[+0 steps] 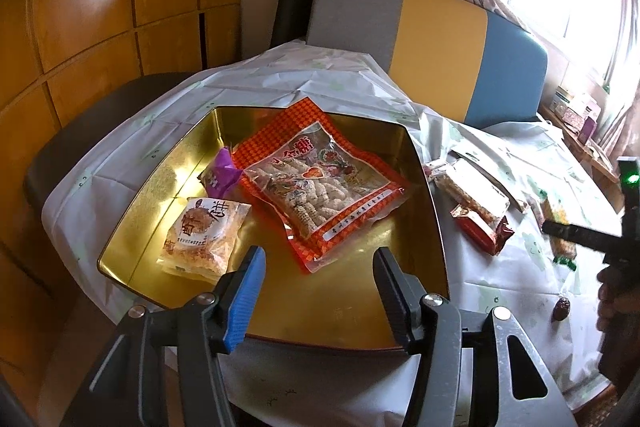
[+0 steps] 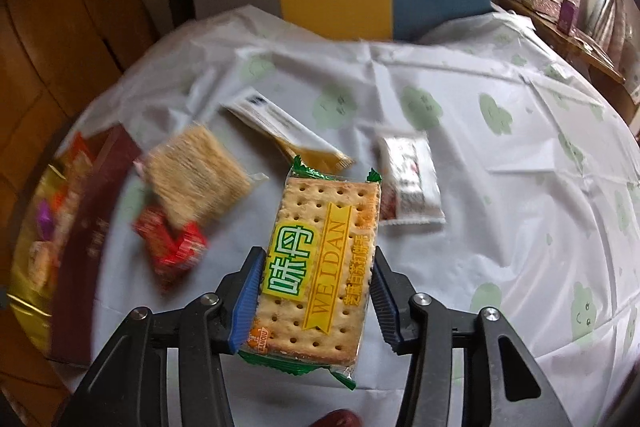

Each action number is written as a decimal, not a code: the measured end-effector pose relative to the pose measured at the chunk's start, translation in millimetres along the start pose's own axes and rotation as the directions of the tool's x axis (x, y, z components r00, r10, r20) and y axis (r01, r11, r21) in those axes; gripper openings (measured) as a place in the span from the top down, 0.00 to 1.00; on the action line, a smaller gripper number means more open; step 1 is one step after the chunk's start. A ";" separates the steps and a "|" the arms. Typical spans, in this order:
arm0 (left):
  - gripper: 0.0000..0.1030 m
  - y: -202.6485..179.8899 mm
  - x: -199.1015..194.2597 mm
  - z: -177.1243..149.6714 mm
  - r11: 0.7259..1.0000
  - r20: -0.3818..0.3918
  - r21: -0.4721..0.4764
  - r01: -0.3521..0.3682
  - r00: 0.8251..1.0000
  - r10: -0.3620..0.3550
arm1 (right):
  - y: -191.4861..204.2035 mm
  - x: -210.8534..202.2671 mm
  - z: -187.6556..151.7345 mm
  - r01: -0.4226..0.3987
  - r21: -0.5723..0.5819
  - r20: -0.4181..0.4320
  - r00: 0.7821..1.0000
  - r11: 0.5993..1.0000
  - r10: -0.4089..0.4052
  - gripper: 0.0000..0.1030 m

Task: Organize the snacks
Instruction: 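Lift the WEIDAN cracker pack with the right tool and carry it over the gold tray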

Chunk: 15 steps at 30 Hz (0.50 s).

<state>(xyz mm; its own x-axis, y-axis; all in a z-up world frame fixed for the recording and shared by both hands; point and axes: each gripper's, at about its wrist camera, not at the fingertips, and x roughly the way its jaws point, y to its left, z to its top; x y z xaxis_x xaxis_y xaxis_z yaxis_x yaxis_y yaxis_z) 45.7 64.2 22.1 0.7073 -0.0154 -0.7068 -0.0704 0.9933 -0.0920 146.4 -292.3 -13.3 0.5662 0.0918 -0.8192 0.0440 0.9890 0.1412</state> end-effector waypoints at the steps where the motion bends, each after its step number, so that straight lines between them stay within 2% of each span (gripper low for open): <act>1: 0.45 0.4 -0.1 0.1 1.000 0.000 -0.001 0.000 1.000 0.000 | 6.2 -5.8 2.9 -0.017 -0.013 0.011 1.000 1.000 0.018 0.50; 8: 0.45 8.5 -2.7 1.2 1.000 0.011 -0.018 -0.009 1.000 0.009 | 63.9 -24.8 8.8 -0.142 -0.116 0.034 0.989 0.983 0.147 0.50; 15: 0.45 20.4 -4.1 0.7 0.998 0.013 -0.052 -0.026 1.000 0.027 | 136.4 -28.1 6.1 -0.251 -0.236 -0.001 0.966 0.939 0.258 0.50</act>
<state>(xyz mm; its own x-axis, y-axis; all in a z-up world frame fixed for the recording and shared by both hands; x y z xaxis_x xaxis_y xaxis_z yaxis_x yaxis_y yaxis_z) 41.8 84.5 23.5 0.7140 0.0124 -0.7000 -0.1250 0.9860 -0.1101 141.5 -160.7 32.4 0.5576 0.3441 -0.7555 -0.2950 0.9328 0.2071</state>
